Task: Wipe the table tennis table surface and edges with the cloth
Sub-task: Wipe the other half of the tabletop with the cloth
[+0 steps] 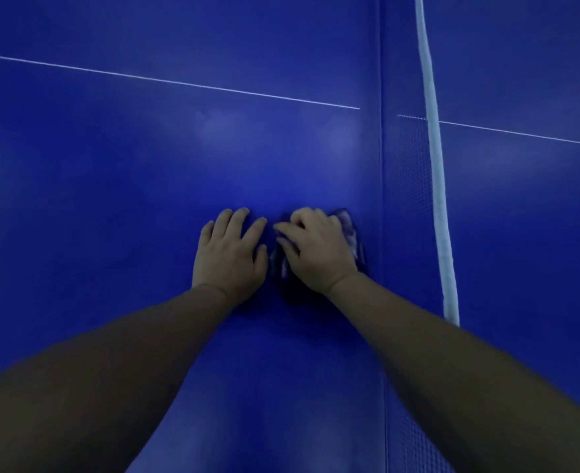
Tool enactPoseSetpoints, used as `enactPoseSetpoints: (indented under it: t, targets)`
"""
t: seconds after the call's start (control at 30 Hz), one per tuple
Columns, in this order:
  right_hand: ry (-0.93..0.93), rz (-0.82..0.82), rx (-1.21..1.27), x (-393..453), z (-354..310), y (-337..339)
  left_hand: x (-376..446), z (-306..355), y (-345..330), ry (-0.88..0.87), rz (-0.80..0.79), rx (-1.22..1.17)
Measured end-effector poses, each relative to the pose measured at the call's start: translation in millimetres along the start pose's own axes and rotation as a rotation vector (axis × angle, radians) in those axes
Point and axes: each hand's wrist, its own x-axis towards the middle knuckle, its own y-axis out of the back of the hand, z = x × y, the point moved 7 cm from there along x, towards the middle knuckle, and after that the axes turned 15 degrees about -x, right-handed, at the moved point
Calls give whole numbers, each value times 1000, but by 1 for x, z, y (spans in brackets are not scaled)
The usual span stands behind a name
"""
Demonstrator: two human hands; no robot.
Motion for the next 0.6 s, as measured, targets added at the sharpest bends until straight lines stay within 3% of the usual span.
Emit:
enactPoseSetpoints:
  t: [0.07,0.17,0.23,0.3,0.4,0.47,0.53,0.6]
  targets:
    - [-69,43,-42,-5,8,-3,21,2,2,-1,30,-11]
    - [-595,49,-110,-1,47,-6,53,1,5,-7,68,-17]
    - [-723,-10,-103,11,61,-11,77,3,6,-13,67,-8]
    - [-580,-1,-78,32,61,-9,94,4,7,-7,86,-8]
    - [-97,48,-19,51,43,-4,98,3,5,-9,132,-11]
    - [57,69,2,52,38,-4,98,0,4,2,155,-28]
    - [-49,86,5,54,46,-7,99,-2,4,11,164,-38]
    - [-299,81,-34,60,62,-9,99,-1,5,11,161,-57]
